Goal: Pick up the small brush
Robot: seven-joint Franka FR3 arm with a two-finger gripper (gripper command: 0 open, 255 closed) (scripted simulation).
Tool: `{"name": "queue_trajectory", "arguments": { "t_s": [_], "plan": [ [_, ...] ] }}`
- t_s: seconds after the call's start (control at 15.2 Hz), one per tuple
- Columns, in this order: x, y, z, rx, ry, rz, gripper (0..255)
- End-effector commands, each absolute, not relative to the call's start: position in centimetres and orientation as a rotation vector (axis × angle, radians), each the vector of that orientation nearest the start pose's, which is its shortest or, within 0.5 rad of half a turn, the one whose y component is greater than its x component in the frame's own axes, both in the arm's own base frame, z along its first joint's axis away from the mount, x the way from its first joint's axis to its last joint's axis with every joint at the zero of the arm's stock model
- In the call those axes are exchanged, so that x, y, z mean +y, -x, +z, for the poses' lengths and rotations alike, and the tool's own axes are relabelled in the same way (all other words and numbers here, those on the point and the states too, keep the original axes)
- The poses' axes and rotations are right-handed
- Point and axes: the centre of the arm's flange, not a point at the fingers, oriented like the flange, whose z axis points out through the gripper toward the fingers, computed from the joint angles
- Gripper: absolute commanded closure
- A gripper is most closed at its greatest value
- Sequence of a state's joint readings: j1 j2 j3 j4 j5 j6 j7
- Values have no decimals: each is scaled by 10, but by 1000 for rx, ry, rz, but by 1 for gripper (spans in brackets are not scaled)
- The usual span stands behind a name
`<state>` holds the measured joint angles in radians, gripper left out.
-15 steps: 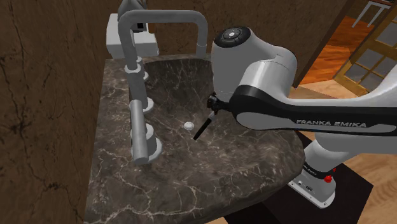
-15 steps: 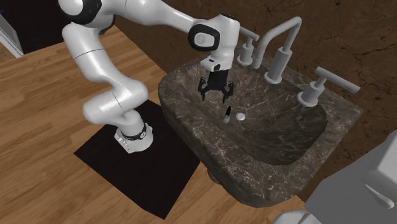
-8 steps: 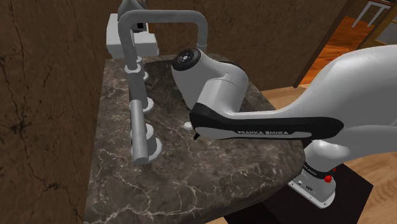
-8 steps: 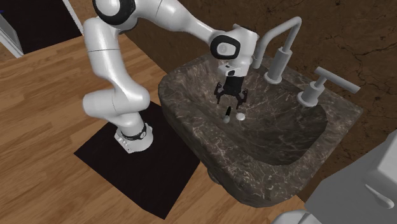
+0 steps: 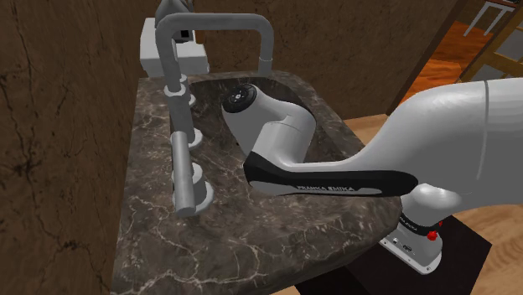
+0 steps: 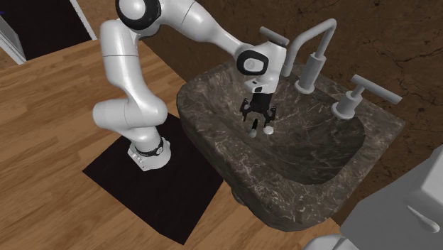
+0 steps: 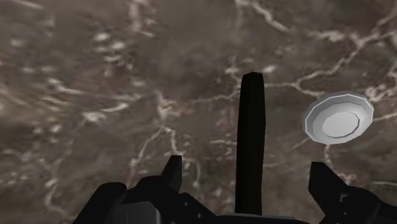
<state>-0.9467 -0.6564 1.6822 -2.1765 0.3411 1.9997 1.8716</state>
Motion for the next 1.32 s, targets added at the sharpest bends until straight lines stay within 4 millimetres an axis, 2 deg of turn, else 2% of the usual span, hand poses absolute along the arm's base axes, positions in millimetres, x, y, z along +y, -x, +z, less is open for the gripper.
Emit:
{"name": "queue_trajectory", "arguments": {
  "t_s": [0.0,0.07,0.66,1.25],
  "plan": [
    [371,-361,319,2129,2616,-508,0],
    [371,-362,318,2129,2616,-508,255],
    [371,-361,319,2129,2616,-508,255],
    [371,-361,366,2129,2616,-508,255]
  ]
}}
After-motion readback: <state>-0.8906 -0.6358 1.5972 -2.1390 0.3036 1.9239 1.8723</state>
